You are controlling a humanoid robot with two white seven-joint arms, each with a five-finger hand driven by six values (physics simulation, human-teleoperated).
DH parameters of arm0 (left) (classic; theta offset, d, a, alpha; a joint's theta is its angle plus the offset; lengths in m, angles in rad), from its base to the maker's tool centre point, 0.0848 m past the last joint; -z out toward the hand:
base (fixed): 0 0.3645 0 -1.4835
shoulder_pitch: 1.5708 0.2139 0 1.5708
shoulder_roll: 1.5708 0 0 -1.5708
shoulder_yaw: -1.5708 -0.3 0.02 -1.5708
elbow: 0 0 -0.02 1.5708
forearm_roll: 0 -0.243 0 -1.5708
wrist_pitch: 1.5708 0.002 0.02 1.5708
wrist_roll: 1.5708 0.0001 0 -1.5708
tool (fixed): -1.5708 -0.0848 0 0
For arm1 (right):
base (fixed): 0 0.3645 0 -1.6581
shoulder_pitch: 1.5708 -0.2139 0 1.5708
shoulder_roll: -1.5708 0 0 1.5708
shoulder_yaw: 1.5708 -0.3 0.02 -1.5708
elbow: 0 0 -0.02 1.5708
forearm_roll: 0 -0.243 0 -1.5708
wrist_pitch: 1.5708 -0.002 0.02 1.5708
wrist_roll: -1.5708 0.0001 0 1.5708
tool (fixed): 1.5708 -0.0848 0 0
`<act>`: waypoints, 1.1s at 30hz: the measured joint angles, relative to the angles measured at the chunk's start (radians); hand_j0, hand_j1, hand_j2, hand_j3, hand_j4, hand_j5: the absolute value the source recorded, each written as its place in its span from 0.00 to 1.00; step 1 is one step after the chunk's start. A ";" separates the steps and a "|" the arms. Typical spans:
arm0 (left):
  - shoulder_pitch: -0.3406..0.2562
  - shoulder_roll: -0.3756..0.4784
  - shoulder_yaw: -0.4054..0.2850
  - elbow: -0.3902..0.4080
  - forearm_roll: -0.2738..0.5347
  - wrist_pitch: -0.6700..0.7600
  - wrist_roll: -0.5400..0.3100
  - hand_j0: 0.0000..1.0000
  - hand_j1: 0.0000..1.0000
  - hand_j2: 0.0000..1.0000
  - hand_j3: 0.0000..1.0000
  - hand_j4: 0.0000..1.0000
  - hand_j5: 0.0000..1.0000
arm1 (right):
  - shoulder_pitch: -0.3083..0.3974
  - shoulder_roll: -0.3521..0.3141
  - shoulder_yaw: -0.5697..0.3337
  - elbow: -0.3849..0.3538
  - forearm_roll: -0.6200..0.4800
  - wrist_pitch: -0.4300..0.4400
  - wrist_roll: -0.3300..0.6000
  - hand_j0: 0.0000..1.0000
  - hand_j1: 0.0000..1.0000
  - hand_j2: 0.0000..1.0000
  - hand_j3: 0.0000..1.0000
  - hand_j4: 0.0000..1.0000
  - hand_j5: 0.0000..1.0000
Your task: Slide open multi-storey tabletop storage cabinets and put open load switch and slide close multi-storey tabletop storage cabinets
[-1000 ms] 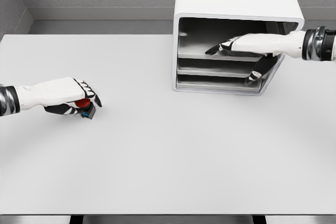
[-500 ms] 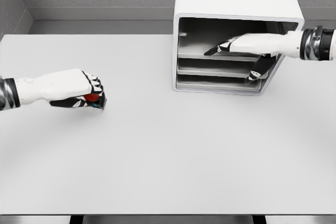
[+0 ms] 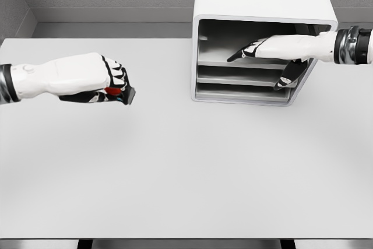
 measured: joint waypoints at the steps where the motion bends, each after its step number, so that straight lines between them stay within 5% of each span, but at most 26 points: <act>1: -0.006 -0.001 0.000 -0.001 0.004 0.000 0.000 0.42 0.42 0.42 0.42 0.42 0.42 | 0.000 0.000 0.000 0.001 -0.002 -0.002 0.000 1.00 1.00 1.00 1.00 1.00 1.00; 11: -0.055 -0.007 0.000 -0.012 0.053 0.001 0.000 0.42 0.42 0.42 0.42 0.42 0.42 | 0.001 0.008 0.003 0.036 -0.049 -0.058 -0.003 1.00 1.00 1.00 1.00 1.00 1.00; 19: -0.067 -0.047 -0.003 -0.010 0.061 0.000 0.000 0.42 0.42 0.42 0.42 0.42 0.42 | 0.009 0.008 0.015 0.041 -0.016 -0.005 -0.014 1.00 1.00 1.00 1.00 1.00 1.00; 33: -0.153 -0.132 -0.085 0.008 0.058 0.029 -0.010 0.42 0.42 0.42 0.42 0.42 0.42 | 0.020 -0.040 0.003 -0.115 0.013 0.042 -0.012 1.00 1.00 1.00 1.00 1.00 1.00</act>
